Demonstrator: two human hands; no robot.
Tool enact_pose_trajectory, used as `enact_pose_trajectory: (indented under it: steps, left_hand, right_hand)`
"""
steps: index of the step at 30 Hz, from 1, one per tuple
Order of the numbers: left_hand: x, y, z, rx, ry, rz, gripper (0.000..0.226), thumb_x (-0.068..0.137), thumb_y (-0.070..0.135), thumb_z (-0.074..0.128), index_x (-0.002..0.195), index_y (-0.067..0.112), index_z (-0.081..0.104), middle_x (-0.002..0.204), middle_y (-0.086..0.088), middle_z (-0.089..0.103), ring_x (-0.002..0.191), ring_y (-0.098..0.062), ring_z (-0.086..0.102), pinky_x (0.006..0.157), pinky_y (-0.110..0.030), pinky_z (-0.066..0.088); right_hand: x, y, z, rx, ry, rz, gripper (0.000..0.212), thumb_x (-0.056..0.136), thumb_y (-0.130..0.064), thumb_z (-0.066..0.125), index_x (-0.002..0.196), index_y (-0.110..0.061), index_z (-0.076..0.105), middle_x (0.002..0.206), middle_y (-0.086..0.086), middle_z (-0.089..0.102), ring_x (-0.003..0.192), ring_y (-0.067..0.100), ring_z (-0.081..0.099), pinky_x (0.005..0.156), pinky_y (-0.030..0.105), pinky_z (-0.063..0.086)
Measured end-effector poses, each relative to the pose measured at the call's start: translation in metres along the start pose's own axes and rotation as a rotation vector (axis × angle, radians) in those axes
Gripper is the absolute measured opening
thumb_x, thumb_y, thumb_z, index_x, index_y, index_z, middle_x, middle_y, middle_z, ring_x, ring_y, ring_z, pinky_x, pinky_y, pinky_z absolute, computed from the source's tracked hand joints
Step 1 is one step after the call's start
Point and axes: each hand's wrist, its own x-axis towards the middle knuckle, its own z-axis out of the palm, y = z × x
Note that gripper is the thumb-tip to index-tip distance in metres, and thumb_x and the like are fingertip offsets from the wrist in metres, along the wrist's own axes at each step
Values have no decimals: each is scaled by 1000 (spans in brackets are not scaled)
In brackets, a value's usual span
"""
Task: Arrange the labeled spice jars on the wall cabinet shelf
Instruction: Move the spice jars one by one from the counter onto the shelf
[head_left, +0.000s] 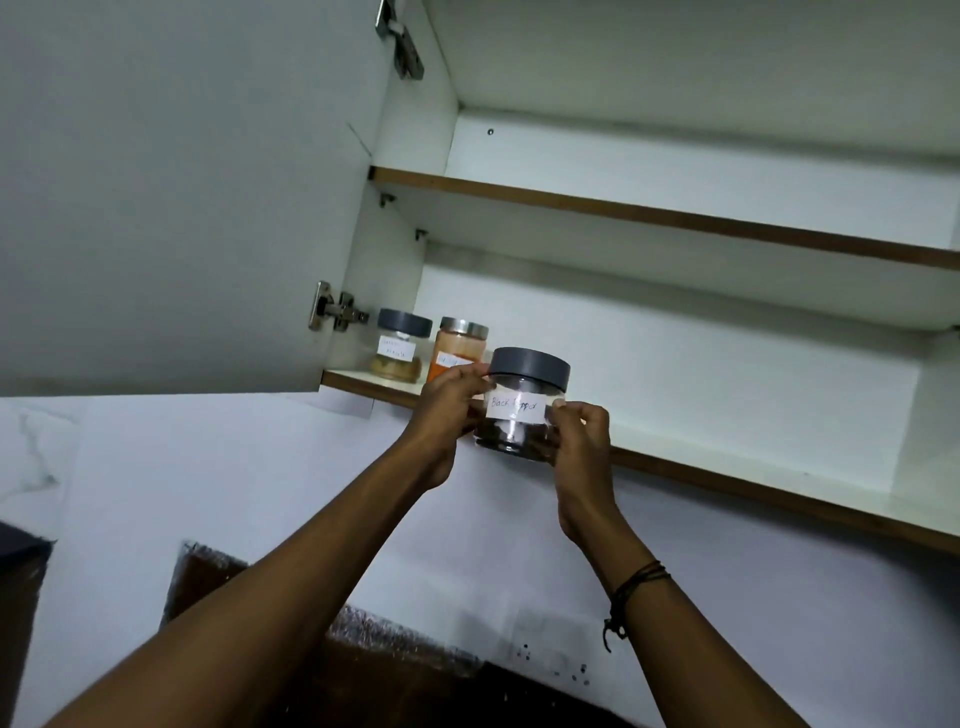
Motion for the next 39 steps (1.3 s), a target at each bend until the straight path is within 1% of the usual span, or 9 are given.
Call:
enact_pose_trajectory:
  steps: [9,14,18,24,28,31,34,36,39]
  left_hand:
    - [79,4,21,6,88,83,28,88,-4,54,90,22,65,84,1,66,75,-12,63,55,-16,49]
    - [117,-14,21,143,105,46,31,93,-5,48,112,11,66,103,-11,67,91,-21,62,74,-28,53]
    - [132,-18,24,316,145,56,40,94,-3,41,127,9,61,114,-12,64,93,-24,62,64,-25,47]
    - [138,-22,26,552,85,38,23,92,-2,40,101,0,61,97,-20,61,84,-28,60,66,-32,49]
    - [130,-23,27,658,94,69,29,92,1,40,114,-2,60,114,-24,63,104,-36,61,76,-34,51]
    - [117,-25,27,706,111,124,32,94,3,43,121,0,60,120,-21,63,108,-35,61,63,-23,46]
    - [97,-23,24,688,127,239,22,93,3,44,100,3,64,100,-16,66,88,-26,58,53,-13,37]
    - [76,-24,23,642,88,289,30,95,4,45,117,2,65,115,-13,67,96,-18,58,75,-14,47]
    - [42,-29,20,588,50,342,35,97,7,49,130,8,63,129,-6,66,116,-17,60,102,-32,49]
  right_hand:
    - [82,-10,13,-271,146,-93,20,96,-37,48,99,-20,59,96,-2,65,84,16,58,65,28,43]
    - [117,1,19,-507,58,-53,23,96,-18,45,91,-6,64,94,11,65,85,27,55,78,36,46]
    - [136,7,28,-591,-74,50,21,87,-3,41,93,-7,61,91,10,58,83,26,52,79,37,50]
    - [141,16,31,-593,-220,121,24,84,6,44,93,-5,63,82,9,61,68,20,56,50,19,42]
    - [135,11,29,-618,-296,100,35,85,13,47,67,-17,52,67,-2,54,58,8,49,35,7,35]
    - [126,5,26,-653,-270,76,33,85,7,51,66,-19,47,66,-3,49,61,13,47,43,17,37]
    - [113,-1,20,-651,-202,17,23,83,1,55,65,-10,47,66,1,46,59,16,41,54,25,33]
    - [96,-6,13,-603,-148,-33,8,82,-2,52,75,-1,56,70,6,51,63,20,42,59,29,34]
    - [58,-7,0,-388,-97,-53,15,86,-9,55,93,-16,67,85,-2,66,74,16,57,66,30,48]
